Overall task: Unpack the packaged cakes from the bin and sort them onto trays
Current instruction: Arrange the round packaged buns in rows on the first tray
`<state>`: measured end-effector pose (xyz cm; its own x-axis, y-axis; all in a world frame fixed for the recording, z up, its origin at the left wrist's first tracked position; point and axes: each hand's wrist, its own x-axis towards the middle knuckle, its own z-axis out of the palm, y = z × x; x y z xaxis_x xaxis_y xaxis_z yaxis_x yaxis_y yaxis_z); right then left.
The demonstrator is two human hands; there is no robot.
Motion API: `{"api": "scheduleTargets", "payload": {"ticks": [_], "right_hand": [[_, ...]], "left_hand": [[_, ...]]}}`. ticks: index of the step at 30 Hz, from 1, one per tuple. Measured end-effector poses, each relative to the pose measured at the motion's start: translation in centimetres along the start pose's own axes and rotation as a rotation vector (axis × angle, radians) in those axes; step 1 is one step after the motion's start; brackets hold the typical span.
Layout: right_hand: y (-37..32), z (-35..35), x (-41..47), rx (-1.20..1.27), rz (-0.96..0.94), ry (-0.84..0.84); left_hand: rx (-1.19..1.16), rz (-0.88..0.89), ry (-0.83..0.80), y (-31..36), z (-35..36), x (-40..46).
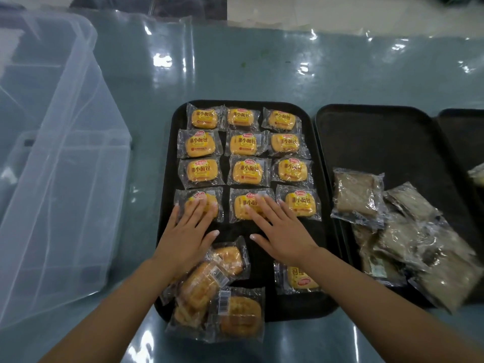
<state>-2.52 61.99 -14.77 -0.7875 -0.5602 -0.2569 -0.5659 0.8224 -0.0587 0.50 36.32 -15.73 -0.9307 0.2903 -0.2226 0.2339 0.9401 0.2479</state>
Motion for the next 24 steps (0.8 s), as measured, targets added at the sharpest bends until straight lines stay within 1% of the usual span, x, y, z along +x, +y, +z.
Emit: {"api": "scheduleTargets", "payload": {"ticks": [3, 7, 9, 13, 16, 20, 24], "right_hand": [[0.2, -0.3, -2.6, 0.023, 0.061, 0.085], [0.9, 1.5, -8.1, 0.065, 0.156, 0.091], [1.4, 2.6, -10.9, 0.081, 0.212, 0.092], [1.4, 4.6, -14.9, 0.107, 0.263, 0.113], [0.9, 6.0, -16.0, 0.127, 0.274, 0.111], [0.5, 6.8, -15.8, 0.116, 0.289, 0.131], [0.6, 6.2, -14.9, 0.103, 0.258, 0.200]], "left_hand": [[-0.032, 0.064, -0.071, 2.0, -0.4, -1.3], [-0.043, 0.132, -0.140, 4.6, 0.6, -3.1], [0.003, 0.154, -0.166, 5.3, 1.5, -3.9], [0.078, 0.177, -0.110, 5.8, 2.3, -4.1], [0.114, 0.177, -0.152, 5.9, 2.5, -4.1], [0.208, 0.149, -0.161, 5.7, 2.8, -3.8], [0.208, 0.092, -0.157, 5.7, 3.2, -4.0]]}}
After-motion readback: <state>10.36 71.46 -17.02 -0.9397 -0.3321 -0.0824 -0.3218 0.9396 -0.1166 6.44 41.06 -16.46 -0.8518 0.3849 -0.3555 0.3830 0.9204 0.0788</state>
